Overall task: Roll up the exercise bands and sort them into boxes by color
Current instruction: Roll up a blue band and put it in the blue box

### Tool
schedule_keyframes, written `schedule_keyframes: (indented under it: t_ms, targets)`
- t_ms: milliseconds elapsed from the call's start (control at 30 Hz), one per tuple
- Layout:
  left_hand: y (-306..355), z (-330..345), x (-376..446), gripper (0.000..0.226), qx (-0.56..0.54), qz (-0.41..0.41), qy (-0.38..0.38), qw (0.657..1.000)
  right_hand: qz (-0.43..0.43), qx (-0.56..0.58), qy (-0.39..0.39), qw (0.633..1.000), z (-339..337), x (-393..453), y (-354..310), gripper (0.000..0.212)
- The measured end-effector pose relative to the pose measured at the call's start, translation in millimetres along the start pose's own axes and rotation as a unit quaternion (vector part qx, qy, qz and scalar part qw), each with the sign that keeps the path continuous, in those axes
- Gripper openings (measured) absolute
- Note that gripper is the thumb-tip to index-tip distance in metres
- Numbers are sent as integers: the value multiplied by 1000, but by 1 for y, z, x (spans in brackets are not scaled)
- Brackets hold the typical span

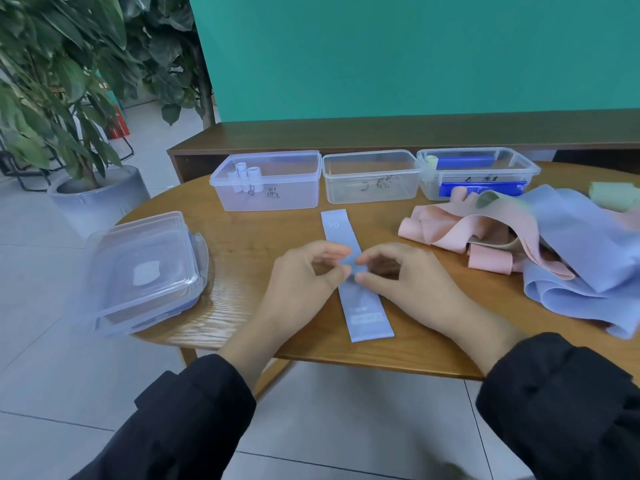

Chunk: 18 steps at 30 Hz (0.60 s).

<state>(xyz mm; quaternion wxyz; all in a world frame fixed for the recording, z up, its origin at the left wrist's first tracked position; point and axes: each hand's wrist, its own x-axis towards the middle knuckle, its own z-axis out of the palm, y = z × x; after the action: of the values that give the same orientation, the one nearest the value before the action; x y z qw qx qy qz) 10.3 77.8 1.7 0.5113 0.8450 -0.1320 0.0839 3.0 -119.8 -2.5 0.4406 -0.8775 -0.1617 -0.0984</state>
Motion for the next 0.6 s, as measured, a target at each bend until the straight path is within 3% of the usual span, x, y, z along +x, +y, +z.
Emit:
schedule_keyframes:
  t_ms: [133,300,433,600]
  targets:
    - [13,-7,-32,9,-42,25,-84,995,-37,48,-74,995,-13,-35,-13,9]
    - [14,-13,-51,13,-16,64,-121,990,-48,26,-116,992,-30,-51,-10,15]
    - [6,-9,-56,20,98,140,-96,981,-69,-10,-114,991,-32,-54,-5,11]
    - [2,-9,-60,15,139,203,-50,968,-127,-45,-81,988,-25,-56,-4,9]
